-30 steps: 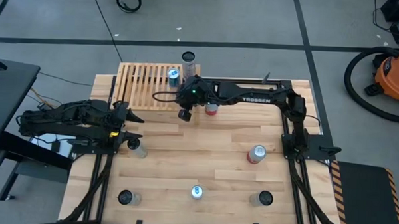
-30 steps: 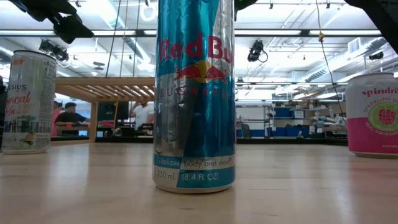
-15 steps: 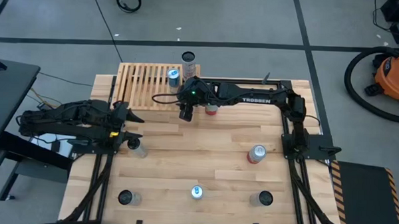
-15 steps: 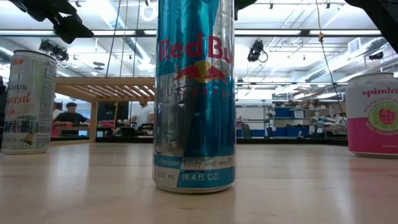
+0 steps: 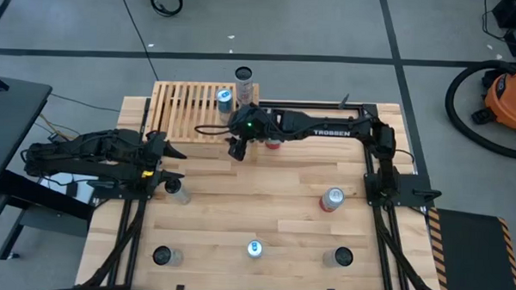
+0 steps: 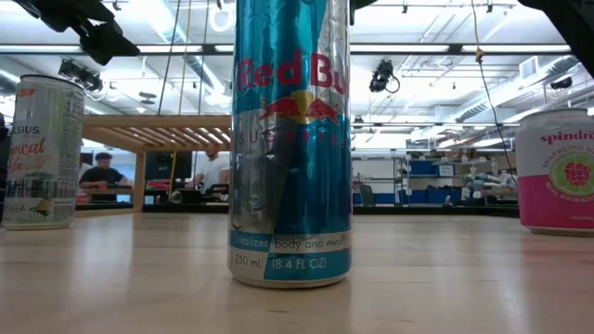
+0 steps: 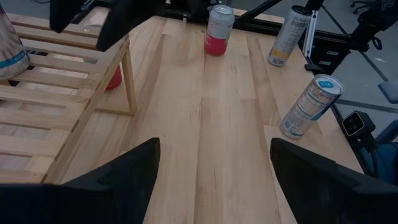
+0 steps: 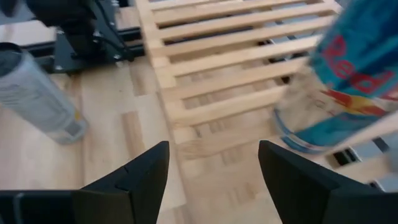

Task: Place canned beverage on shelf
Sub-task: Put the top blue soda can on the shelf

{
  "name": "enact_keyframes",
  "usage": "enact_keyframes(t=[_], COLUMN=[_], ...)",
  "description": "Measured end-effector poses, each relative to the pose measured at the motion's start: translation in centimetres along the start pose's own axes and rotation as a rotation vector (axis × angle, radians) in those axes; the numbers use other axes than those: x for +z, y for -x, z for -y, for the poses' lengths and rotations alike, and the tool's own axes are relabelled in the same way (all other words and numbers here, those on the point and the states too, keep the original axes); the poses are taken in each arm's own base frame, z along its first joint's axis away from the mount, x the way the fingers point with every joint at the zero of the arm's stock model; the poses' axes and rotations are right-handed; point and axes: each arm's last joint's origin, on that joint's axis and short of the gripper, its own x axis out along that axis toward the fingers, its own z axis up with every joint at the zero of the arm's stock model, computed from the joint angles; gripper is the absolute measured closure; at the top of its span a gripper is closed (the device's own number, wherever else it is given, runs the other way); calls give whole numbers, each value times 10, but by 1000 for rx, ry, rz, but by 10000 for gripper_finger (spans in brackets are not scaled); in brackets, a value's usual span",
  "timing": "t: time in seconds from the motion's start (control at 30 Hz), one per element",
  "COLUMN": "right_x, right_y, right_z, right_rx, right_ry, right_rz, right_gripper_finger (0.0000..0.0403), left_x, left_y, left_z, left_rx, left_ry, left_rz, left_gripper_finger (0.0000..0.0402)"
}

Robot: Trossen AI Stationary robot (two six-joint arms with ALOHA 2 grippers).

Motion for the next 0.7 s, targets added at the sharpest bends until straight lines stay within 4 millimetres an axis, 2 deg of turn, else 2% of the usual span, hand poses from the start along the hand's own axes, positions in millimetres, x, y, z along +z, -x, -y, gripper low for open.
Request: enact_keyframes(t=[0.23, 0.4, 0.53, 0.7], right_x=[0, 1, 2, 3], right_y=[0, 0, 1, 0], right_z=[-1, -5, -6, -4], right_rx=[22, 137, 175, 135], right_ry=[11, 50, 51, 21], right_rz=[1, 7, 19, 25], right_gripper_finger=[145, 137, 115, 79], left_x=[0, 0, 0, 0], left_y=[0, 0, 0, 0], left_z=[0, 0, 0, 0], left_rx=[0, 0, 0, 0], left_ry=[18, 31, 39, 51], left_rz=[0, 0, 0, 0], left_gripper_finger=[88, 88, 88, 88])
